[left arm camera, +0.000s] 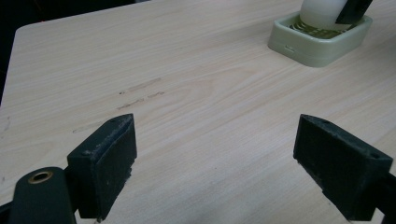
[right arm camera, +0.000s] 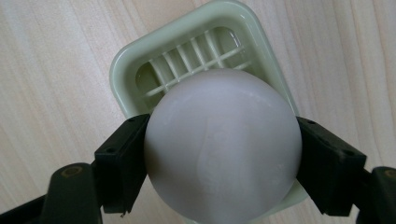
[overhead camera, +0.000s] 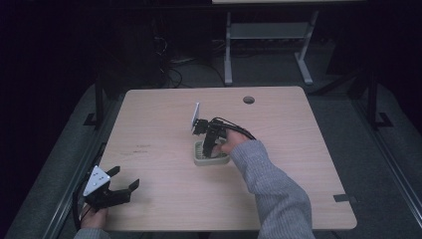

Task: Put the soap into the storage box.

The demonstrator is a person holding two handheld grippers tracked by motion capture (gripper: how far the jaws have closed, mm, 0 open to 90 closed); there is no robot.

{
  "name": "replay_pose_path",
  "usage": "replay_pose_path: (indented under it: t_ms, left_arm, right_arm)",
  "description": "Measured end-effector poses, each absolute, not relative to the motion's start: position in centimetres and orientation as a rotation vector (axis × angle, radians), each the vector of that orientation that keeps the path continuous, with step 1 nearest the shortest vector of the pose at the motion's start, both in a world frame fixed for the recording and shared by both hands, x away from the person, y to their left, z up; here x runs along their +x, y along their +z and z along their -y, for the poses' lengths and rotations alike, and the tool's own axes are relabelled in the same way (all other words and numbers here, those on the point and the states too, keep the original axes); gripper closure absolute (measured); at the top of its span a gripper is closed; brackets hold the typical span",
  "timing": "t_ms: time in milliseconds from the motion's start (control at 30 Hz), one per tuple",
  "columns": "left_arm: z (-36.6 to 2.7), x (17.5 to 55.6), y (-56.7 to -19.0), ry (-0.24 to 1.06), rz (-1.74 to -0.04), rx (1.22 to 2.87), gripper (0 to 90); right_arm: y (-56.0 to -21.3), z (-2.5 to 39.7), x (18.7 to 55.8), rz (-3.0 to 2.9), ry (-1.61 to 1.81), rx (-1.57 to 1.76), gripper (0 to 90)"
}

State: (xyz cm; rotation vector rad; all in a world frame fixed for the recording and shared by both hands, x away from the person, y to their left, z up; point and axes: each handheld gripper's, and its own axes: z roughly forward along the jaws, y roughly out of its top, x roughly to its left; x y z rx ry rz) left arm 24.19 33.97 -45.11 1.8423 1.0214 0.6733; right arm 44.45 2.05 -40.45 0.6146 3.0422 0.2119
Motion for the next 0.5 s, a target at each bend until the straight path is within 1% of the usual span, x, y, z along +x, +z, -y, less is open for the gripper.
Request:
replay_pose_path:
  t_ms: [500]
  left_arm:
    - [-34.11,24.14,-45.04,0.675,-1.019,1.844,12.8]
  right_arm:
    - [-41.24,-2.47,44.62,-3.042,0.177,0.605,23.5]
